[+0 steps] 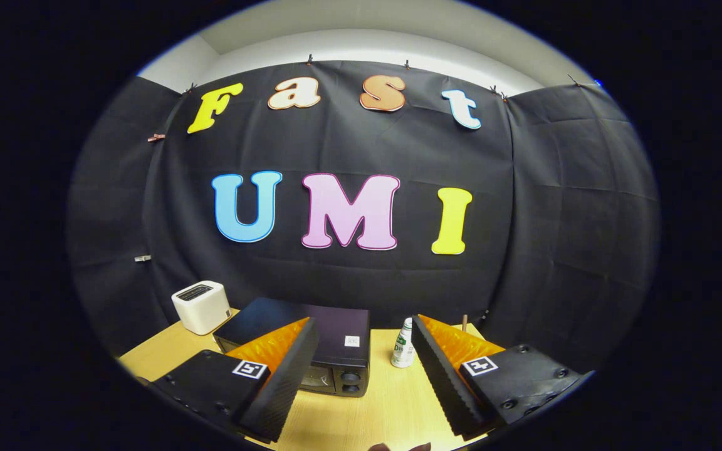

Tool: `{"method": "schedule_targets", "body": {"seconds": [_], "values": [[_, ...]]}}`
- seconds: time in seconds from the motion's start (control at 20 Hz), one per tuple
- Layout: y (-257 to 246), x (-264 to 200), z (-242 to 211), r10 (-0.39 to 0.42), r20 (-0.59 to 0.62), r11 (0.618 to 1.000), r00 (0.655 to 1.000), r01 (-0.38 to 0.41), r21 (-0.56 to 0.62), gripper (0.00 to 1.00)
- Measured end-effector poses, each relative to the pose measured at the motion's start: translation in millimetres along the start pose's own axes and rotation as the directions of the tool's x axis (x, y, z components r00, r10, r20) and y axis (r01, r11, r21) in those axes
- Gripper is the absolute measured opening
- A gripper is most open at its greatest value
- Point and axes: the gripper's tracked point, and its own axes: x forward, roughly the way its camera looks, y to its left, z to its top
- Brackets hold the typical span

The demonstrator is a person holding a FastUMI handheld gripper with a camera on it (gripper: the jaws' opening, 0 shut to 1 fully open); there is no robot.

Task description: Open the toaster oven, put the food inside, and close the toaster oven door.

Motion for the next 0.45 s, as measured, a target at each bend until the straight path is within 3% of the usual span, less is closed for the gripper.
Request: {"method": "schedule_targets", "body": {"seconds": [0.45], "values": [[4,1,12,0.028,0.062,0.998,0.998,-0.025,-0.053,0.97]]}}
